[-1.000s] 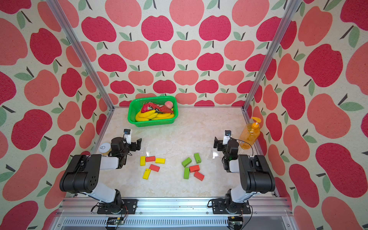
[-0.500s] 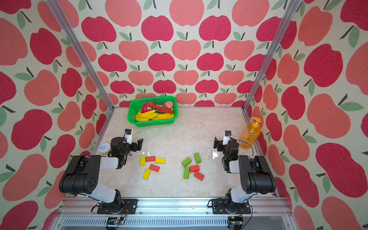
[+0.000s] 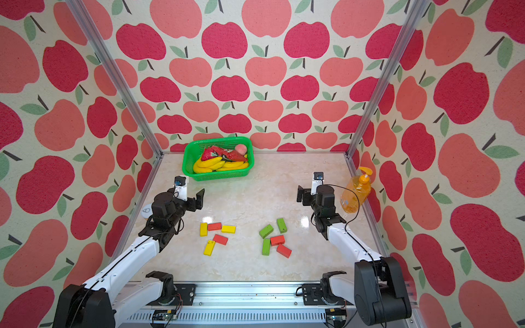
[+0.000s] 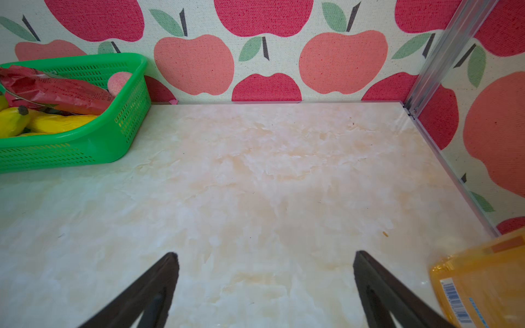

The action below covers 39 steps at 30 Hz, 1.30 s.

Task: Assemble the letter k with building blocks
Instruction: Pick up the building block from the center of the board.

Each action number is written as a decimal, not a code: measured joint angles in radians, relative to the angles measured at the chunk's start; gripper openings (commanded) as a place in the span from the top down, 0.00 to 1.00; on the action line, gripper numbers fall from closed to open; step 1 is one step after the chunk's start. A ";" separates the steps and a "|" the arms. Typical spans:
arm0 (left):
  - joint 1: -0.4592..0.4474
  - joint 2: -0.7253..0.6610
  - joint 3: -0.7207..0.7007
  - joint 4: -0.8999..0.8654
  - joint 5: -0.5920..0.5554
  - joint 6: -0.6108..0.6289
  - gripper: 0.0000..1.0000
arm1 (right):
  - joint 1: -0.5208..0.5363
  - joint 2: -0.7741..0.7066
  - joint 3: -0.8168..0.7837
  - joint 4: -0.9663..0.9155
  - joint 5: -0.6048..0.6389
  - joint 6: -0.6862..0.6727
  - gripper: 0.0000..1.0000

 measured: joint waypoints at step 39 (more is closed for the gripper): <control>-0.134 0.310 0.246 -0.883 0.061 -0.381 0.39 | 0.367 0.308 0.254 -0.246 -0.563 0.396 0.01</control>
